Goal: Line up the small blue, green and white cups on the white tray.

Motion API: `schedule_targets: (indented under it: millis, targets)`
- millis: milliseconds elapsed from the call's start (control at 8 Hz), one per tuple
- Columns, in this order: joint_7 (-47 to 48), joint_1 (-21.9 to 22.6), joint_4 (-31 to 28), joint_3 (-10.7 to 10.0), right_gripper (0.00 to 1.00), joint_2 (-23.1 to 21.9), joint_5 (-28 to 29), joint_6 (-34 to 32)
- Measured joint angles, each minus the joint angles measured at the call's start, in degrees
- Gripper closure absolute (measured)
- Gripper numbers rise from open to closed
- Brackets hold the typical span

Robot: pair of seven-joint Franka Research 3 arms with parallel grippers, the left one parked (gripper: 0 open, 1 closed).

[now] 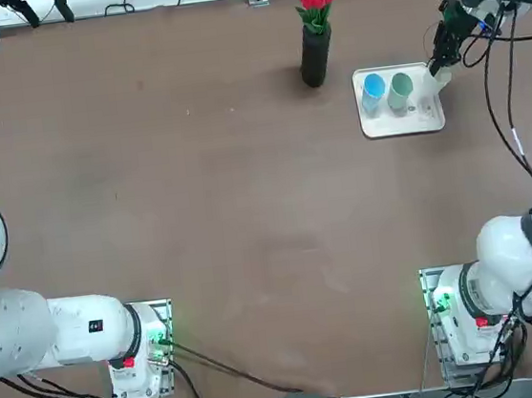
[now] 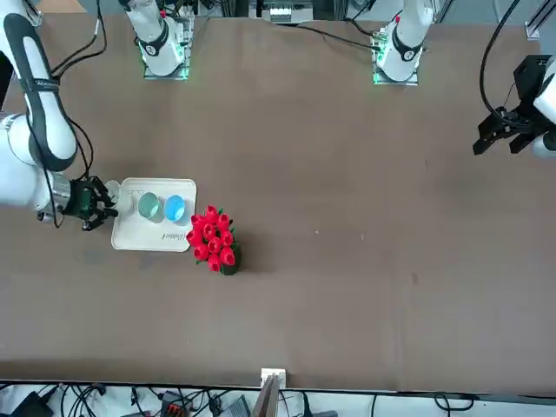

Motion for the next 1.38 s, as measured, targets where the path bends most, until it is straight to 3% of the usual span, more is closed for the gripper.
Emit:
schedule_targets:
  millis: [750,1000,1250,1375]
  targets:
    - [0.0,0.24,-6.82,0.02,0.96,1.14,0.0,12.16]
    - [0.01,0.2,-7.09,0.02,0.95,1.07,0.0,12.85]
    - [0.02,0.07,-7.06,-0.05,0.7,1.07,0.0,13.28]
    - [0.02,0.05,-7.06,-0.09,0.68,1.08,0.0,13.33]
